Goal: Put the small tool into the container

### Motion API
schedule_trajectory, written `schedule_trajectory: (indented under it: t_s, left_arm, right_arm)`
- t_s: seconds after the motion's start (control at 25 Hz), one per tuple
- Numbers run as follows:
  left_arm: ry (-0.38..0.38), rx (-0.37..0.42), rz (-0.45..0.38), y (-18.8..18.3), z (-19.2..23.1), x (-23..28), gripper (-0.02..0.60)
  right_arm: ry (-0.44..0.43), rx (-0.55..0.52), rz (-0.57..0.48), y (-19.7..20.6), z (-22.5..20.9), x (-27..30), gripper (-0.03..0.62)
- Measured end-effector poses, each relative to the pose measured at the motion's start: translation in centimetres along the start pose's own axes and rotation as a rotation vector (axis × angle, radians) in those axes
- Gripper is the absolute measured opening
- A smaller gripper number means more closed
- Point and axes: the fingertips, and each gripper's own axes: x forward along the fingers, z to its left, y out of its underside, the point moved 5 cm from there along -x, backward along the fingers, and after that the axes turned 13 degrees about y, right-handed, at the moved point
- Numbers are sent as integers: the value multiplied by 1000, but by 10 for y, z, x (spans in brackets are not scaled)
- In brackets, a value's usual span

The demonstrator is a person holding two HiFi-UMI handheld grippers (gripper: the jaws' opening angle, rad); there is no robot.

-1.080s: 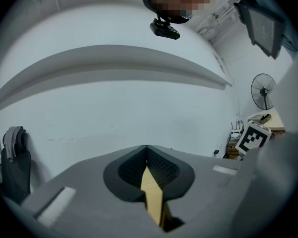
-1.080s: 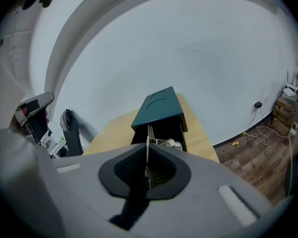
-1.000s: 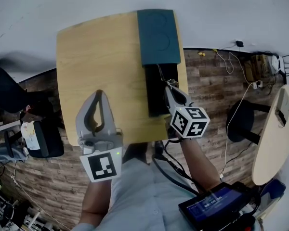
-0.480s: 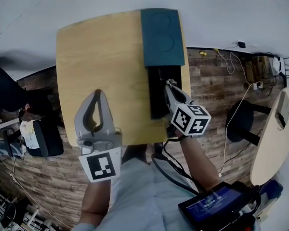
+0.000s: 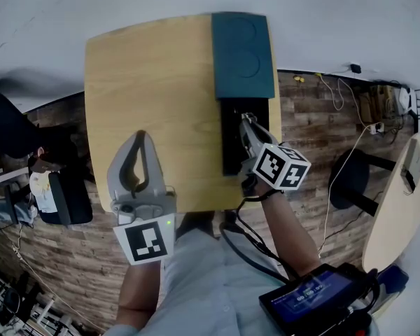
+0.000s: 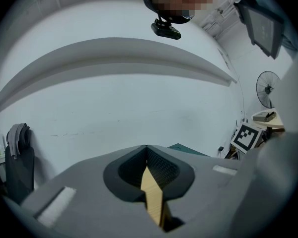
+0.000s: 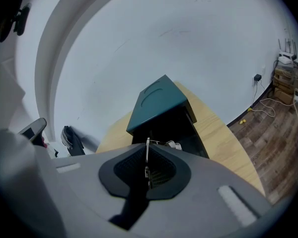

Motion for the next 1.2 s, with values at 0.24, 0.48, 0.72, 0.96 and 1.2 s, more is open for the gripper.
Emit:
schedule_trajectory:
  t_s: [0.24, 0.48, 0.72, 0.96, 1.2]
  left_arm:
    - [-1, 2, 3, 1, 1, 1, 12]
    - [-9, -2, 8, 4, 3, 1, 12]
    - [-10, 2, 4, 3, 3, 0, 12]
    - [-13, 4, -6, -2, -1, -6, 12]
    - [-18, 8, -17, -6, -3, -12, 12]
  right_arm:
    - [7, 22, 7, -2, -4, 7, 10]
    - [26, -13, 32, 0, -10, 14, 42]
    - [12, -120, 42, 5, -1, 13, 167]
    - [38, -244, 103, 11, 5, 9, 213]
    - [69, -409, 221, 13, 15, 3, 275]
